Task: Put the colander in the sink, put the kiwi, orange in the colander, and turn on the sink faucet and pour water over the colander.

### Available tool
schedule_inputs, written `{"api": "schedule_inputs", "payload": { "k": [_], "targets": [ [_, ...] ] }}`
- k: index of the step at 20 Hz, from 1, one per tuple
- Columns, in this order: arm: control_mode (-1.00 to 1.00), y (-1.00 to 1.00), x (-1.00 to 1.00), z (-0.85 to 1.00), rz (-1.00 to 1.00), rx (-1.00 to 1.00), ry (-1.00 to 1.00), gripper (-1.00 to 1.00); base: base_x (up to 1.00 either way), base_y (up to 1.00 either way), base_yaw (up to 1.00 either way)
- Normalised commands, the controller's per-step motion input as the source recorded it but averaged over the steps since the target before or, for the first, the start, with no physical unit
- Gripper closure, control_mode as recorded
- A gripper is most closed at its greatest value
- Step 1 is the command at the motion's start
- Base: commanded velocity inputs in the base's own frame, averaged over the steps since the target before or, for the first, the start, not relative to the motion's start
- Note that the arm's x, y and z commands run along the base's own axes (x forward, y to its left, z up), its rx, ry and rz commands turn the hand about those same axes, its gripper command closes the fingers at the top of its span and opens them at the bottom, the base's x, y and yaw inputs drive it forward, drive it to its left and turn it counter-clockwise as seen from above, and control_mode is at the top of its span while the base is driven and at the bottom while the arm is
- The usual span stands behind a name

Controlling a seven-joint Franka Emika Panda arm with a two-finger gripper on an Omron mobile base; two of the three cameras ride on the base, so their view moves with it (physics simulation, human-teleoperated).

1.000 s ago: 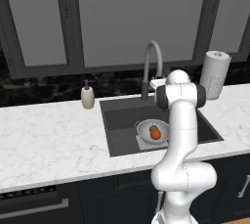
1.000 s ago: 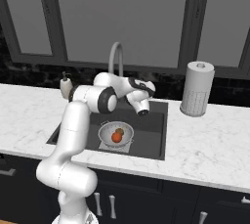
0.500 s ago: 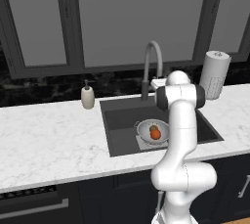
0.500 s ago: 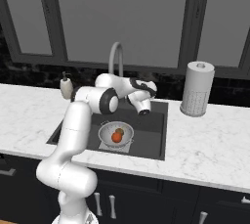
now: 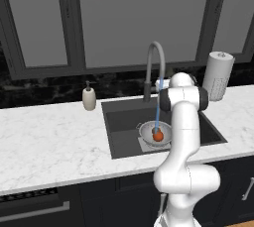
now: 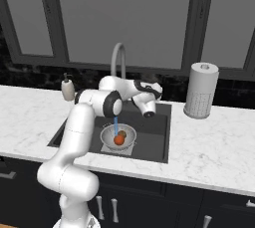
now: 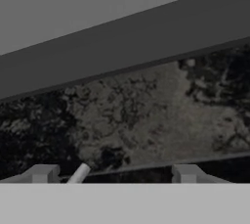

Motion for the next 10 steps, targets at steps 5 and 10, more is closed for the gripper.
{"api": "schedule_inputs", "payload": {
  "k": [5,10],
  "targets": [
    [-1.0,-0.91,0.18,0.0,0.0,0.0,0.0,-1.0,0.0,0.0,0.0],
    [-1.0,-0.75,0.1,0.0,0.0,0.0,0.0,-1.0,0.0,0.0,0.0]
  ]
}}
